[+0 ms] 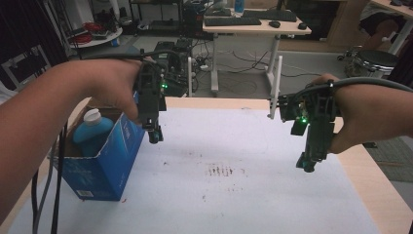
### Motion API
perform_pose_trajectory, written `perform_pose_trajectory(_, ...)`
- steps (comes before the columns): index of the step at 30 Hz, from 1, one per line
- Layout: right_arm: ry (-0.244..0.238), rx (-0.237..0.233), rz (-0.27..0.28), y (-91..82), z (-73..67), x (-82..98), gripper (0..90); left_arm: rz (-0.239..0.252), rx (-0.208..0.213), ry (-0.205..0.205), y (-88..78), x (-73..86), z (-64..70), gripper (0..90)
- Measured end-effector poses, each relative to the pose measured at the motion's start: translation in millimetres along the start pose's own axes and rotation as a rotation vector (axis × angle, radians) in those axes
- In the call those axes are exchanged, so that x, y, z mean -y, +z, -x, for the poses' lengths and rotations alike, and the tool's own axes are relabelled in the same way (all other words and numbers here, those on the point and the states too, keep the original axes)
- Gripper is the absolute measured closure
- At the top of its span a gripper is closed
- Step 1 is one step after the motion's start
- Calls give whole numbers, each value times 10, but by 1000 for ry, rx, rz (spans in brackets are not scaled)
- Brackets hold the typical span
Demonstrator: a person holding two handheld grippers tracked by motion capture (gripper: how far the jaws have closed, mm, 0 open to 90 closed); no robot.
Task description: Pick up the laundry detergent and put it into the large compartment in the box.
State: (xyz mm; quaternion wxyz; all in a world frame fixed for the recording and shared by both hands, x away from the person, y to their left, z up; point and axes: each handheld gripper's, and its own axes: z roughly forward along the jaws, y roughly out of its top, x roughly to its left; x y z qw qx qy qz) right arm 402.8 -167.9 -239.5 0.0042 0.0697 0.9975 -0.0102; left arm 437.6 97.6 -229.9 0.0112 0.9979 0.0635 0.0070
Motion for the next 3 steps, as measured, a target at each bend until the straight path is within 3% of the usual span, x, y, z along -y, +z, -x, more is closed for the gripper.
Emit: perform_pose_trajectory(3, 6, 1, 2, 1, 5, 3, 133, 4, 3, -5, 2, 1, -14, 70)
